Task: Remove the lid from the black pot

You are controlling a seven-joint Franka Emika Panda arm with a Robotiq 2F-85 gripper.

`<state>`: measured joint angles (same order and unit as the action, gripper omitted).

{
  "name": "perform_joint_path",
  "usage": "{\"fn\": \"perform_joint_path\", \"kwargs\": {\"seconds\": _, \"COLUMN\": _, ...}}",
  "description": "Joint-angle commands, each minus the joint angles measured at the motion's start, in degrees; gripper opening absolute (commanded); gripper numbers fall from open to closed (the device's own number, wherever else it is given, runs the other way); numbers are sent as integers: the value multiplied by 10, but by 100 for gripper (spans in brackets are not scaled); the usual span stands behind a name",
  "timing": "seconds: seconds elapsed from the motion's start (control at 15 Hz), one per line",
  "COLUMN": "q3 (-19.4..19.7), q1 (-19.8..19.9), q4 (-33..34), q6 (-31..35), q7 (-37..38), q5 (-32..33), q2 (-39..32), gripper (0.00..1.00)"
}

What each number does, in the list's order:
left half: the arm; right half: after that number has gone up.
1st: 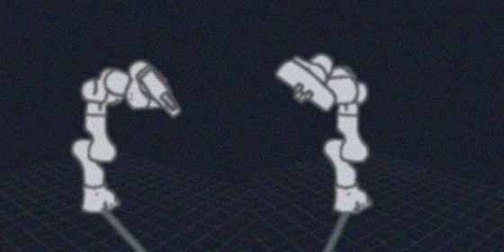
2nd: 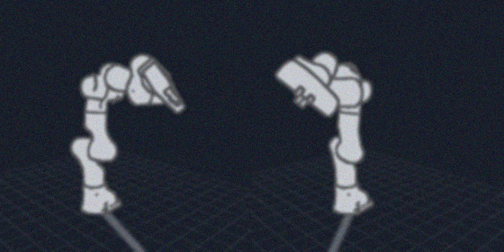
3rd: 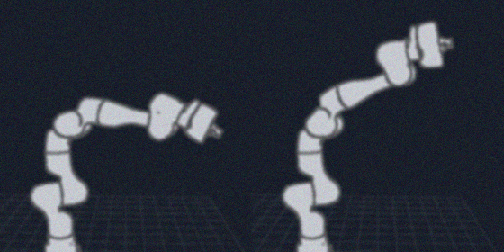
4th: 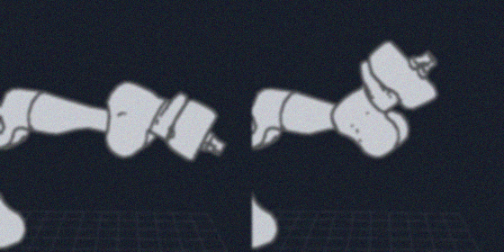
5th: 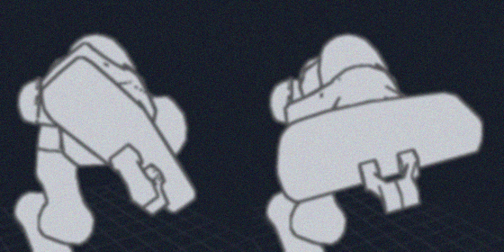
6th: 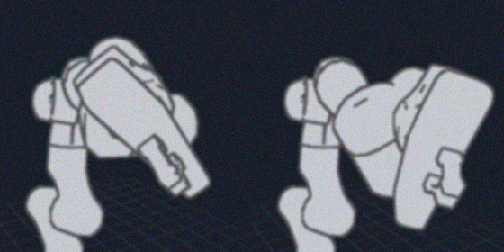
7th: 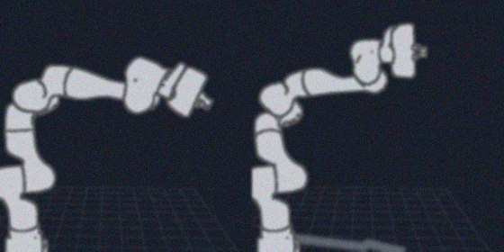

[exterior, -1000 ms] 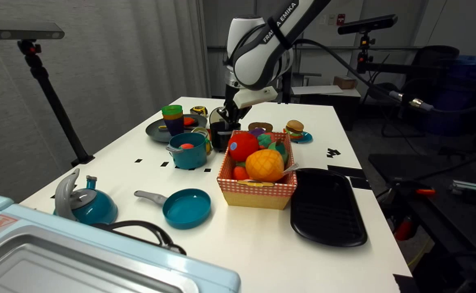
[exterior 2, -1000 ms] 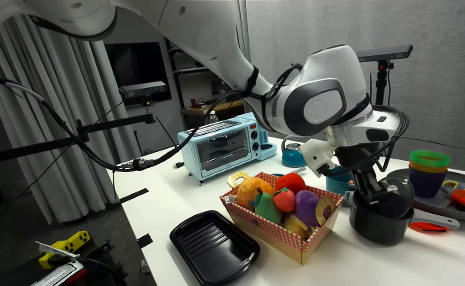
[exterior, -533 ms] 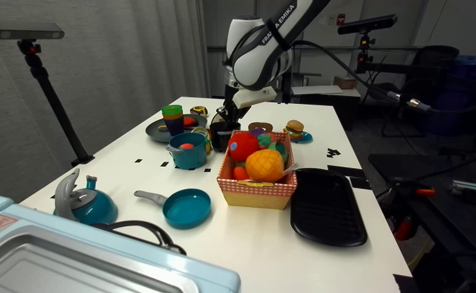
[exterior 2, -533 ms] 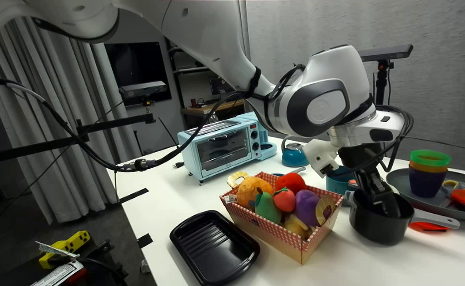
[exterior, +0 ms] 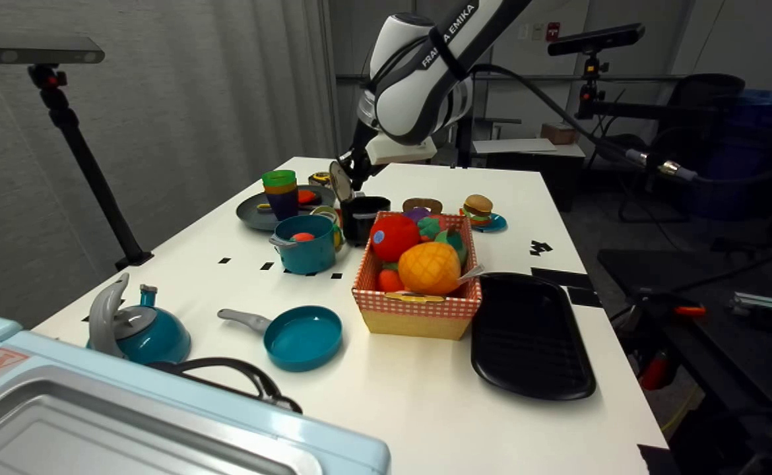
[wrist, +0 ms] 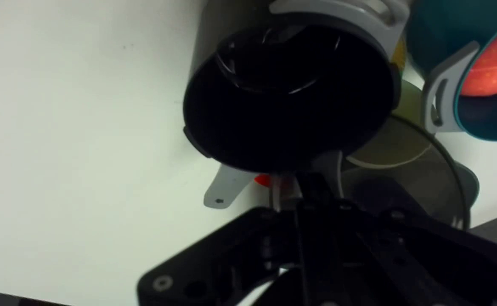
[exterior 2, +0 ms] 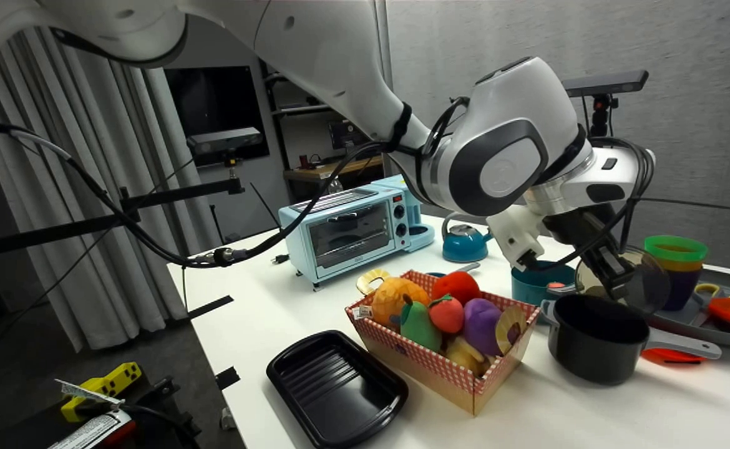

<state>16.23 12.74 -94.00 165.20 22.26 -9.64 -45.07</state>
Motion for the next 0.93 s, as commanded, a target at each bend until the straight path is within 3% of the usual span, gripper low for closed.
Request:
{"fn": "perform_joint_path", "kwargs": {"seconds": 0.0, "q3": -13, "q1": 10, "q4": 8, "q6": 43, "q7": -6, "q5": -22, "q2": -7, "gripper": 0}}
{"fn": "perform_joint_path", "kwargs": {"seconds": 0.47, "q3": -19, "q1": 12, "q4": 8, "q6": 57, "q7": -12, "q5": -27, "q2": -7, "gripper": 0}}
{"fn": "perform_joint_path", "kwargs": {"seconds": 0.87, "q3": -51, "q1": 33, "q4": 9, "q6": 53, "q7": -29, "q5": -32, "q2": -5, "gripper": 0}}
